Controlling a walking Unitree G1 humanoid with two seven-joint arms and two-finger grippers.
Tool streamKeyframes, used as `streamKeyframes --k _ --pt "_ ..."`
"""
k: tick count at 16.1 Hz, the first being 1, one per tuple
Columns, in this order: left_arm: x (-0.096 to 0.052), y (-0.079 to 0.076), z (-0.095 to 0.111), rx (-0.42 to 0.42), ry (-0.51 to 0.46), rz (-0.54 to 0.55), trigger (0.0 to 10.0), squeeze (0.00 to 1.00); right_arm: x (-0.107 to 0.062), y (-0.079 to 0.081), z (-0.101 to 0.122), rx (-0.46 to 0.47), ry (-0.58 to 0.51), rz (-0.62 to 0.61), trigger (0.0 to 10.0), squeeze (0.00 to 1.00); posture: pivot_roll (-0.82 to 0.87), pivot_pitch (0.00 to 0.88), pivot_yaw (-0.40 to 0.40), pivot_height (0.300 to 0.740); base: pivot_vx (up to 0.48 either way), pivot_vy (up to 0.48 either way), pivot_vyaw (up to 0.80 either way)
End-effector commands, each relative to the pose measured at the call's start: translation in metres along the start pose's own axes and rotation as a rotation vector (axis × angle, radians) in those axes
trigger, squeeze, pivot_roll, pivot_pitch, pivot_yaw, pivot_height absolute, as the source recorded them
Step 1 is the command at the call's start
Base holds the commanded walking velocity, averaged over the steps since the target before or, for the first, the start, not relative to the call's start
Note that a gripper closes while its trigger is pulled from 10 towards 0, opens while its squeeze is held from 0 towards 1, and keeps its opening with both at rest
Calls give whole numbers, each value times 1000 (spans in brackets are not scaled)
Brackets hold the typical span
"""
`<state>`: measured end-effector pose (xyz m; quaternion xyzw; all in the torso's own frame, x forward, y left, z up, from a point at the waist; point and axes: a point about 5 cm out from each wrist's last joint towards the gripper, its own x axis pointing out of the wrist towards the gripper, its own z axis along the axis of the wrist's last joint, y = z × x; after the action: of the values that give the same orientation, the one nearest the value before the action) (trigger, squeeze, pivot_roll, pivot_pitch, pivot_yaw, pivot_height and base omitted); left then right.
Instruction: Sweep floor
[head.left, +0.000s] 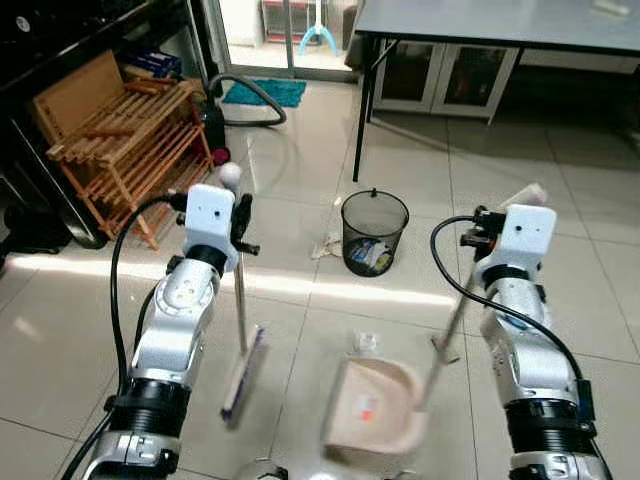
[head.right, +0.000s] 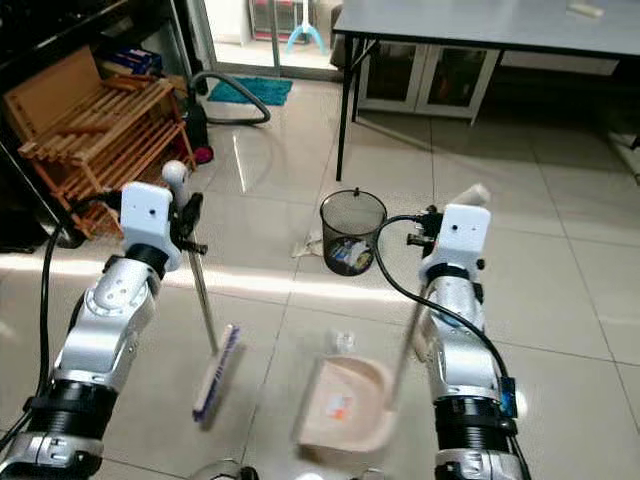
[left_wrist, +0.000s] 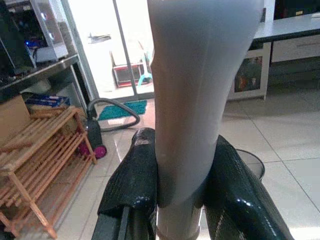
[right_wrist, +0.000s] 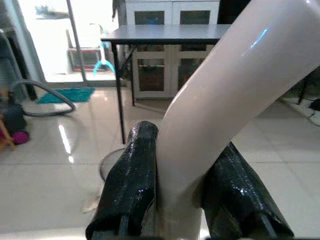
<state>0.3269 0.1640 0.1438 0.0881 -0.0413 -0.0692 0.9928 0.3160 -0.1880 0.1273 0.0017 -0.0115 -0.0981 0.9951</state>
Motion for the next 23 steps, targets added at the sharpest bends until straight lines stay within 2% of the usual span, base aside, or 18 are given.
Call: streamKeyframes --k 1,8,11,13,14,21,23 --pt "3 4 12 25 -54 13 10000 0 4 0 11 12 -44 -5 10000 0 19 47 41 740 266 0 -694" --pt "7 2 12 25 -56 -25 10000 0 7 4 14 24 -71 2 10000 0 24 46 47 740 331 0 0" --pt "13 3 13 20 -59 -35 10000 0 9 5 11 54 -63 -14 10000 0 29 4 69 740 361 0 0" --pt "17 4 15 24 -66 -39 10000 0 11 5 11 49 -73 -16 10000 0 30 0 73 740 364 0 -606" --pt "20 6 17 20 -68 -33 10000 0 12 8 12 16 -80 2 10000 0 27 0 78 740 364 0 0" --pt "17 1 7 11 -53 -43 10000 0 11 3 9 28 -83 -5 10000 0 13 0 70 740 364 0 0" --pt "14 -2 2 7 -48 -52 10000 0 9 2 7 24 -81 -5 10000 0 5 0 67 740 362 0 -800"
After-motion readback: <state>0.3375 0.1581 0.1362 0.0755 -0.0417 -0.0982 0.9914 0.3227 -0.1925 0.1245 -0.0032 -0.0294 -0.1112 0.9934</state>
